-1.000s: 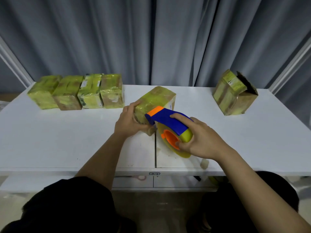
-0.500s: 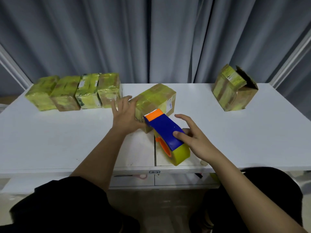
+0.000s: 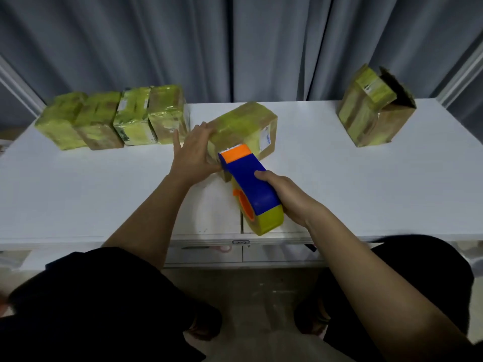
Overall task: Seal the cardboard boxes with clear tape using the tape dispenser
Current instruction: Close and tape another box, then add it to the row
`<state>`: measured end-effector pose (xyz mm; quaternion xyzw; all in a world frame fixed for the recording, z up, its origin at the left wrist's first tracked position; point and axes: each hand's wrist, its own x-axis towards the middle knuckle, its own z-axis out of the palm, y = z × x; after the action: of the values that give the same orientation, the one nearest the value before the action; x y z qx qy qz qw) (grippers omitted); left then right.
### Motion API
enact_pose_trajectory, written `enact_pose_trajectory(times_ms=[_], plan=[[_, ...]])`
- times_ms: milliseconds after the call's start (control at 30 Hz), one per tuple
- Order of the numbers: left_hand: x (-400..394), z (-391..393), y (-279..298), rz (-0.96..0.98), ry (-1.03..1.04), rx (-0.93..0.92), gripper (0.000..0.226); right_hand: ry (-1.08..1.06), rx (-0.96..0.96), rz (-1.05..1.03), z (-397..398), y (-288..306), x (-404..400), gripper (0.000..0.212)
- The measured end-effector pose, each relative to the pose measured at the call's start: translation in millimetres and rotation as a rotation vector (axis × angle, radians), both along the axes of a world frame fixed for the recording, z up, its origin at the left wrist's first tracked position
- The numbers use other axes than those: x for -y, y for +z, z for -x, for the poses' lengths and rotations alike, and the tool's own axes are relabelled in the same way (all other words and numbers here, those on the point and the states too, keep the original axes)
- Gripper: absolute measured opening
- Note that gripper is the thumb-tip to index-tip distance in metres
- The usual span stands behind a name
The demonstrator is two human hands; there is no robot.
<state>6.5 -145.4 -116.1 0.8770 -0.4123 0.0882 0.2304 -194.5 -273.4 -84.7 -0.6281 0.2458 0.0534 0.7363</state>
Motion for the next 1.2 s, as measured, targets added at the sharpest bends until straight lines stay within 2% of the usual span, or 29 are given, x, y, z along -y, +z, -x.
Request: enact_pose_trajectory(times_ms=[100, 200, 267, 333, 400, 500, 633, 733, 1000, 1033, 1133, 1200], plan=[[2.1, 1.1, -2.2, -0.046, 0.016, 0.002, 0.077, 0.002, 0.045, -0.128, 2.1, 2.3, -3.1, 0.015], [2.6, 3.4, -6.9, -0.055, 0.034, 0.157, 0.067, -0.036, 0.047, -0.025, 4.7, -0.7, -6.9, 0.014], [2.4, 4.0, -9.2, -0.037, 0.015, 0.220, 0.068, -0.098, 0.038, 0.056, 4.1, -3.6, -10.1, 0.030], [2.8, 2.6, -9.5, -0.002, -0.030, 0.185, 0.073, -0.148, 0.064, 0.038, 3.2, -4.7, -11.0, 0.049], [4.8, 0.9, -9.3, 0.037, -0.054, 0.131, 0.081, -0.117, 0.134, 0.042, 4.4, -3.2, -10.1, 0.056], [7.0, 0.8, -10.1, 0.075, -0.064, 0.088, 0.088, -0.074, 0.191, 0.010, 6.8, -0.8, -9.6, 0.047], [6.7, 0.5, -7.0, 0.026, -0.044, 0.131, 0.090, -0.034, 0.222, 0.009, 11.7, 4.1, -13.6, 0.031], [10.2, -4.4, -1.9, -0.031, -0.032, 0.048, 0.088, -0.048, 0.209, -0.009, 16.8, 6.4, -11.4, 0.025], [7.6, -6.9, 8.6, -0.048, -0.090, -0.048, 0.083, -0.041, 0.182, 0.102, 7.3, 16.3, -9.4, 0.046], [7.0, -7.1, 9.2, -0.058, -0.094, -0.045, 0.082, -0.029, 0.176, 0.109, 4.4, 17.8, -7.2, 0.045], [5.0, -7.5, 9.6, -0.062, -0.101, -0.035, 0.083, 0.022, 0.159, 0.121, -1.7, 25.2, -3.7, 0.023], [5.2, -8.6, 9.6, -0.071, -0.098, -0.040, 0.084, 0.059, 0.134, 0.146, -0.7, 26.4, -2.2, 0.026]])
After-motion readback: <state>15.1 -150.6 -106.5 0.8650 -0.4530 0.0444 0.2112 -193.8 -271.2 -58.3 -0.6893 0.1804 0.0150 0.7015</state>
